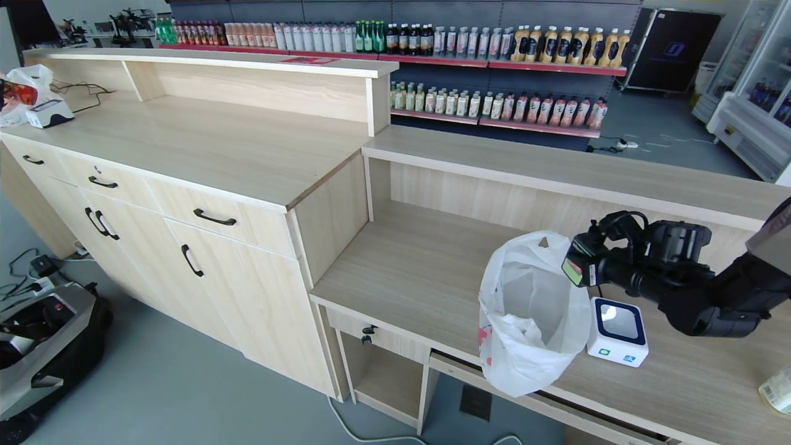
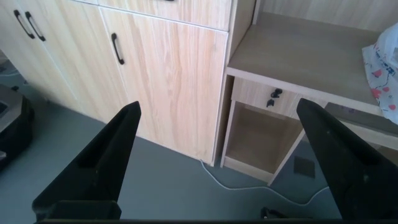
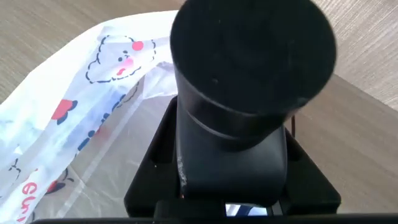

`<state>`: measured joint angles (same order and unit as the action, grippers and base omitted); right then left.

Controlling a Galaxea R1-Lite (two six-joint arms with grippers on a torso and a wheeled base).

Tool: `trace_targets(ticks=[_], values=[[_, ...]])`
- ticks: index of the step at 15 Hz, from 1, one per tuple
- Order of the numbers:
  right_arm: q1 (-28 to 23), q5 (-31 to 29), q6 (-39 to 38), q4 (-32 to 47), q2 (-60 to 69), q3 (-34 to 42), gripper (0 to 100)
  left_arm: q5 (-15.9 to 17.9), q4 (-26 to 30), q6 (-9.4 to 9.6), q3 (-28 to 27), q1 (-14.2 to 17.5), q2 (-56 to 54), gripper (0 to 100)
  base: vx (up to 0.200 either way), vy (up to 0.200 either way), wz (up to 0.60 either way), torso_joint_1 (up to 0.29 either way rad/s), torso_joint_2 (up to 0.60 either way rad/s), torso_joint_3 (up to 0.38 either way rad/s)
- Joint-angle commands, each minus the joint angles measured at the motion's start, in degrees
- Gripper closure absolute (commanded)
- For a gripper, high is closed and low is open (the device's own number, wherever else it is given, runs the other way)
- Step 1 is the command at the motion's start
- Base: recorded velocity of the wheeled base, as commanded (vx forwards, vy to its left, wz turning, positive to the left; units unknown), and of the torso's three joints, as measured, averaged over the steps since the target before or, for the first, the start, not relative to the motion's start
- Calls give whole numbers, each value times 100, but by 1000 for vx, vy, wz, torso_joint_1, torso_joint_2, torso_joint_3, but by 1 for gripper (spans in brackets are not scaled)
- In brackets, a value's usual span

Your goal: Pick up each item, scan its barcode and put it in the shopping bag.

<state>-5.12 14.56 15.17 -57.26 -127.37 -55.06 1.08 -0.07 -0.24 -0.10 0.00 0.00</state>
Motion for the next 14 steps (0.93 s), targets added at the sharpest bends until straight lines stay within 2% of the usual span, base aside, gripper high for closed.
trace_targets(ticks=[1, 4, 14], values=[[81, 232, -31, -13, -702, -409, 100, -3, -1, -2, 1, 0, 0, 0, 0, 0, 0, 0, 0, 0], [266, 373, -5, -13, -1159, -927, 100, 6, -1, -2, 1, 0, 0, 0, 0, 0, 0, 0, 0, 0], [565, 381, -31, -259, -2161, -1692, 100, -3, -1, -2, 1, 0, 0, 0, 0, 0, 0, 0, 0, 0]])
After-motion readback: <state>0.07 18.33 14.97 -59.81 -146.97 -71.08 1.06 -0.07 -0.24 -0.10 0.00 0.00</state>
